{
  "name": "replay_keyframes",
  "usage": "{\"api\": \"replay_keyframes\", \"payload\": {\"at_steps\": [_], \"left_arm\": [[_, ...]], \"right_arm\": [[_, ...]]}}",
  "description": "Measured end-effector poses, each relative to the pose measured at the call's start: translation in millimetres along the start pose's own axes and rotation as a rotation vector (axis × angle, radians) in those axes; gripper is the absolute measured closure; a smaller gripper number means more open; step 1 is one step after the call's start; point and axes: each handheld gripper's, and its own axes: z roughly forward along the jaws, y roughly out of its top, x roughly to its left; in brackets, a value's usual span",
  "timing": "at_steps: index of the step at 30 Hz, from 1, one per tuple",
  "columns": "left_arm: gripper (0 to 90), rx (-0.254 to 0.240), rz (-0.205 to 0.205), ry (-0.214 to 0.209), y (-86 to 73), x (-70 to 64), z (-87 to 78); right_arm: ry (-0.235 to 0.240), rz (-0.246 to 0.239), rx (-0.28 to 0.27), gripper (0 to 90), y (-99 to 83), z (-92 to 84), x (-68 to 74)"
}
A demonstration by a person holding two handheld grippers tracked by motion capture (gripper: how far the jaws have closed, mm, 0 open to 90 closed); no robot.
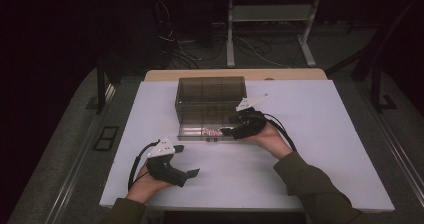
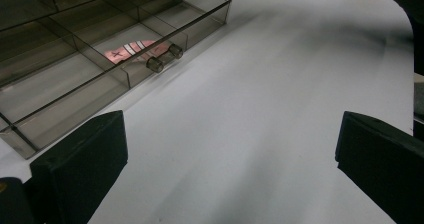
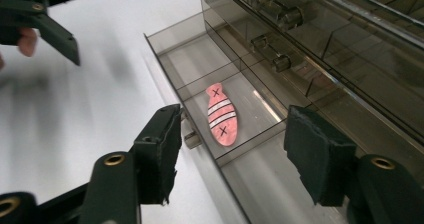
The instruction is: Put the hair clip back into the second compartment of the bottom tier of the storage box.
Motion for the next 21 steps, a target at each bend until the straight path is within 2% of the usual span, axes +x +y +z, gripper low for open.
{"api": "replay_keyframes", "payload": {"at_steps": [10, 21], "left_arm": [[0.0, 0.007, -0.002, 0.003, -1.4, 0.5, 0.4], [0.0, 0.014, -0.002, 0.004, -2.4, 1.7, 1.3]], "right_arm": [[-0.047, 0.009, -0.020, 32.5, -14.7, -24.5, 1.2], [-0.108, 0.048, -0.040, 26.0, -35.2, -49.2, 0.5]]}}
